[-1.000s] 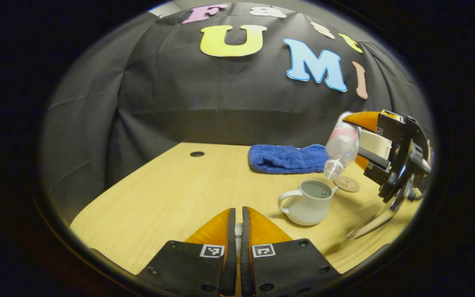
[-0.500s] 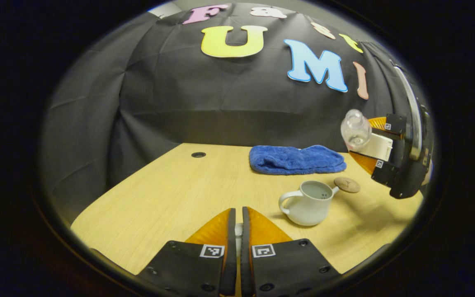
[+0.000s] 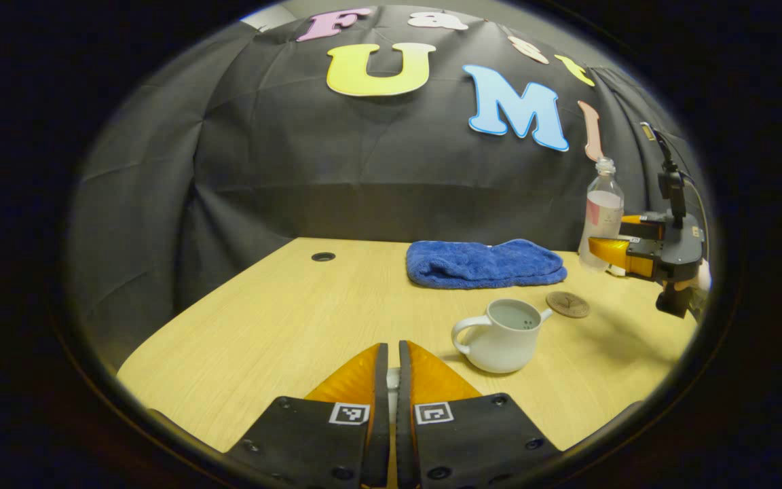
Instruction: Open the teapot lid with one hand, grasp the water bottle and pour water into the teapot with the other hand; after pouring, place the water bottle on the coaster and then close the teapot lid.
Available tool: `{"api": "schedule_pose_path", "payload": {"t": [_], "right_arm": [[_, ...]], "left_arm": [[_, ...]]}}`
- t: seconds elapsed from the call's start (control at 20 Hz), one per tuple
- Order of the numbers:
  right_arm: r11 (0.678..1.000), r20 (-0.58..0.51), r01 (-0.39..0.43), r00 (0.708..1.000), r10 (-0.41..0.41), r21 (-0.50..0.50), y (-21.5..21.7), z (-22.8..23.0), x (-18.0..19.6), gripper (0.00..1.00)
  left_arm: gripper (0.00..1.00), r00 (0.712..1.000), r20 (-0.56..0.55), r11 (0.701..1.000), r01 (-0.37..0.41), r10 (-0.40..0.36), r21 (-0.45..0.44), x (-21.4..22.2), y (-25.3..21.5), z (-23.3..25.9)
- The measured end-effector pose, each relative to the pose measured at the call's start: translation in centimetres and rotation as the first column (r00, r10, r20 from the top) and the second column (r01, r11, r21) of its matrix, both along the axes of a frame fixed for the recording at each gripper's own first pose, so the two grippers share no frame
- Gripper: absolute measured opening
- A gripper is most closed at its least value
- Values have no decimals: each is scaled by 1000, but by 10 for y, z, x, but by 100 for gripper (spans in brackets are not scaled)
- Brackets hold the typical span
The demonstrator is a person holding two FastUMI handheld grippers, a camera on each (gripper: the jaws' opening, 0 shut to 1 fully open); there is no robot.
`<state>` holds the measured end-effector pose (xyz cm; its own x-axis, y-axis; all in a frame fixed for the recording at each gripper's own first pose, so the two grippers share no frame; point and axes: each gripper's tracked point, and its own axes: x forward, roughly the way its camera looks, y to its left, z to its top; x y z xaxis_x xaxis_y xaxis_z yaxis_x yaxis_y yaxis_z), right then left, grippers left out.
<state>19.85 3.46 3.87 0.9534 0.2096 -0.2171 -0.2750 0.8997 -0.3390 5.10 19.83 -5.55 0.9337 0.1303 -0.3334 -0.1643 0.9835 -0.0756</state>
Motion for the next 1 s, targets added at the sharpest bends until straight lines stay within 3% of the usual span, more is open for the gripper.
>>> {"api": "schedule_pose_path", "payload": {"t": [0.2,0.35,1.0], "right_arm": [[983,-60,13,998,-2,182,-1,-22,0,77],[965,-70,24,998,-6,260,2,-28,6,77],[959,-128,45,992,-9,280,12,-58,25,77]], "left_arm": [[11,1000,2,1000,2,-2,0,0,-2,2],[11,1000,7,1000,0,0,3,0,-2,6],[11,1000,3,1000,-14,14,-2,-3,3,5]]}}
